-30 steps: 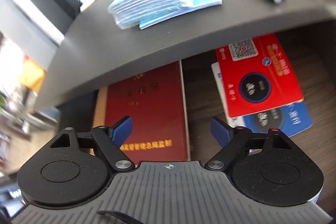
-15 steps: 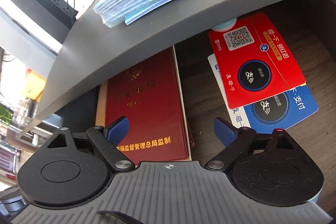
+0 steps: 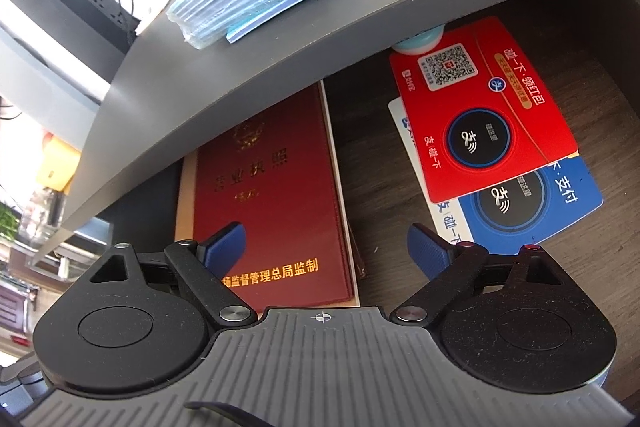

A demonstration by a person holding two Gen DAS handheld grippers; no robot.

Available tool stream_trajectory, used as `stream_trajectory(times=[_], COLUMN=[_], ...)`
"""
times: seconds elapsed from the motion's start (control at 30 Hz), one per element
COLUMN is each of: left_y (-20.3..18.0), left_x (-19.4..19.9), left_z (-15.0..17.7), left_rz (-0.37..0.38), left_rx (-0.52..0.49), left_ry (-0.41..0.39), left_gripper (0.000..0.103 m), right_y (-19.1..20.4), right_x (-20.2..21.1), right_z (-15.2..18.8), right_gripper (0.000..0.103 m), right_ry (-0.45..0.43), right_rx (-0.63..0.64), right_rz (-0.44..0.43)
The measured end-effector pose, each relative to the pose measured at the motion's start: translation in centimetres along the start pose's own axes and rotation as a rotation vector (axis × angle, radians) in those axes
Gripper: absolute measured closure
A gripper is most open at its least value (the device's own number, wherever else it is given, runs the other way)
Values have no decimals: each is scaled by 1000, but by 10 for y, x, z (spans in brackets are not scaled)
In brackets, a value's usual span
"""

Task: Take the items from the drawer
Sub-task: 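Reach the right tool into the drawer toward the red certificate folder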

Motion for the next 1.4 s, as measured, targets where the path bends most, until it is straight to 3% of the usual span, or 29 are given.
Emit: stream_trajectory(times=[0.17,0.43,0.83,1.4], left_y=[-6,-3,-2,-8], left_x=[-1,-12,-15,-14], left_z=[-2,0,3,5], left_rz=[-3,17,-14,-51], left_rx=[-50,-2,10,-48], left_ry=[-14,73,107,106], left_gripper=[16,17,22,24], right_y=[0,-1,-2,-2], right_x=[0,0,0,-1], right_z=[0,1,1,1], right_gripper=[11,11,11,11], right_ry=[1,1,1,9], right_rx=[0,-4,-7,-10], right_rz=[0,2,3,6])
Point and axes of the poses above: each gripper's, at about its wrist camera, not at the fingertips, and x roughly against the way its jaws point, y to its left, z to its underside, the point moved 3 cm from there along -x, roughly the way its jaws point, and after that the axes turned 5 degrees about y, right-handed, at the moved point
